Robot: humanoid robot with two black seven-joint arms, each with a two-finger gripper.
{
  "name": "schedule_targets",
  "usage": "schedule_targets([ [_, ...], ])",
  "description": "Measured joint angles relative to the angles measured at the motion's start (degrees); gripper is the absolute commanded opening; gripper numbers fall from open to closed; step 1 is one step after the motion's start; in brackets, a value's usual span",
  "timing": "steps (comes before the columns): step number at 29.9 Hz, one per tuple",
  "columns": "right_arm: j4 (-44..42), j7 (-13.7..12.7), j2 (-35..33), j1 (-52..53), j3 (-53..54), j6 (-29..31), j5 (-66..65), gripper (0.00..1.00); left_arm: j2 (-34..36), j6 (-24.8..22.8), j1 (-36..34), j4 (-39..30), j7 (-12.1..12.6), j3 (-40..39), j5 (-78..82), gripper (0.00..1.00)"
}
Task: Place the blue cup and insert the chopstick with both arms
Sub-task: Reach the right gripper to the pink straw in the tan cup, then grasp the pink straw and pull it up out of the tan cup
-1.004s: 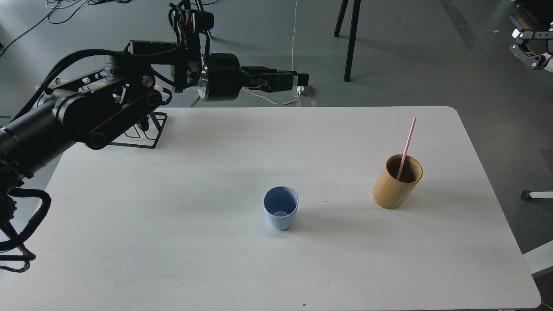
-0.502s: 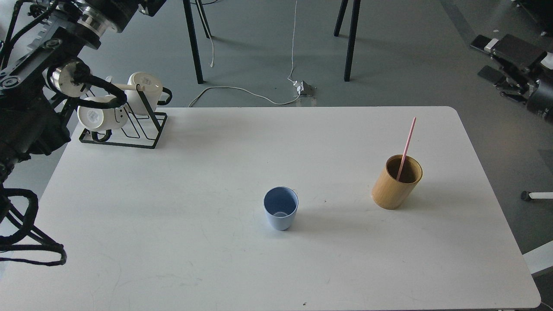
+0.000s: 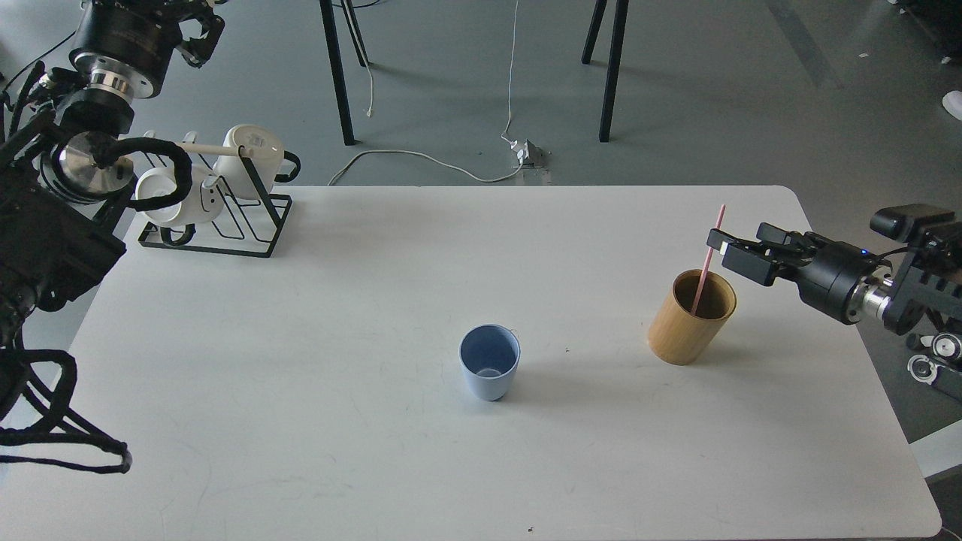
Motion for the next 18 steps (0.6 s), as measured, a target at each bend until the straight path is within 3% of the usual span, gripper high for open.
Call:
schedule_targets([
  [12, -4.51, -1.6, 5.36, 0.61, -4.08, -0.01, -0.92, 0.27, -0.14, 0.0, 2.78, -0.07, -0.13, 0.0, -1.12, 0.98],
  [18, -4.5, -2.67, 5.38, 0.6, -4.63, 0.11, -1.02, 0.1, 0.07, 0.0, 2.95, -0.02, -0.14, 0.0, -1.04, 0.98],
])
